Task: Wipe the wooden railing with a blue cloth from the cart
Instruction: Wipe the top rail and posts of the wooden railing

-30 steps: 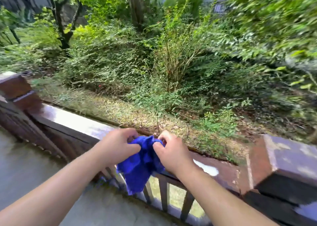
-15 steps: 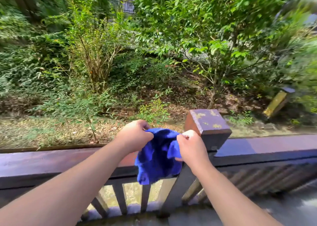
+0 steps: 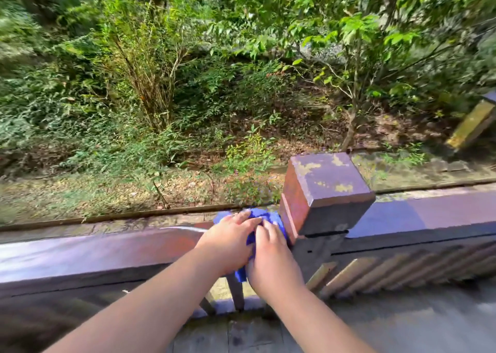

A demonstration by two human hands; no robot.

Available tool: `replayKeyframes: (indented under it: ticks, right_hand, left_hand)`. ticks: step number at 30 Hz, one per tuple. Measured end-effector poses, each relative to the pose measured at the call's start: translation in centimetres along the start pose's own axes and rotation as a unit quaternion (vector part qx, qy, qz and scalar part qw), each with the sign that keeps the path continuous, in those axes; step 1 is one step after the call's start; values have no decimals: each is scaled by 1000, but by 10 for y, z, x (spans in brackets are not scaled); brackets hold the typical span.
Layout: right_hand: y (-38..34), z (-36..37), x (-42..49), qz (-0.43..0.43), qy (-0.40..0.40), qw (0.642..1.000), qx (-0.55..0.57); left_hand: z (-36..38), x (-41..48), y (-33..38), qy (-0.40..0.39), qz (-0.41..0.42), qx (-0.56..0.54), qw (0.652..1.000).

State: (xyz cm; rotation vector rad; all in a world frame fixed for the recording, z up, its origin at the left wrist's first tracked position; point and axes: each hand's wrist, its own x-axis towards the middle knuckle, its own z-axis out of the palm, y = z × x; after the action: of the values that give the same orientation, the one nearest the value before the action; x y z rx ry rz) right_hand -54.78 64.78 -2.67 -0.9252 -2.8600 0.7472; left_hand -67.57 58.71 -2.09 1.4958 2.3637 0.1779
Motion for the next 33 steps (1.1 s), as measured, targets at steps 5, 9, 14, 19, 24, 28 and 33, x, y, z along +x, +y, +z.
replayKeyframes:
  ticks: [5, 9, 14, 19, 24, 28, 33]
  right_hand:
    - [11, 12, 2, -29, 1, 997, -67]
    - [12, 18, 0, -56, 31, 995, -78]
    - [-5, 27, 4, -84, 58, 993, -57]
    - [-26, 26, 21, -44, 67, 993, -82]
    - [-59, 33, 34, 31, -21, 992, -117]
    - [-70, 19, 44, 48, -73, 987, -137]
    - [-79, 7, 49, 54, -131, 980, -143]
  left_hand:
    - [10, -1, -2, 49, -4, 76, 996]
    - [7, -7, -9, 86, -5, 87, 992]
    - [3, -20, -37, 90, -3, 88, 992]
    - [-8, -55, -106, 94, -29, 77, 992]
    - [-26, -103, -189, 97, -59, 80, 990]
    - [-40, -153, -258, 97, -103, 115, 983]
    - [-56, -201, -310, 94, -182, 147, 968]
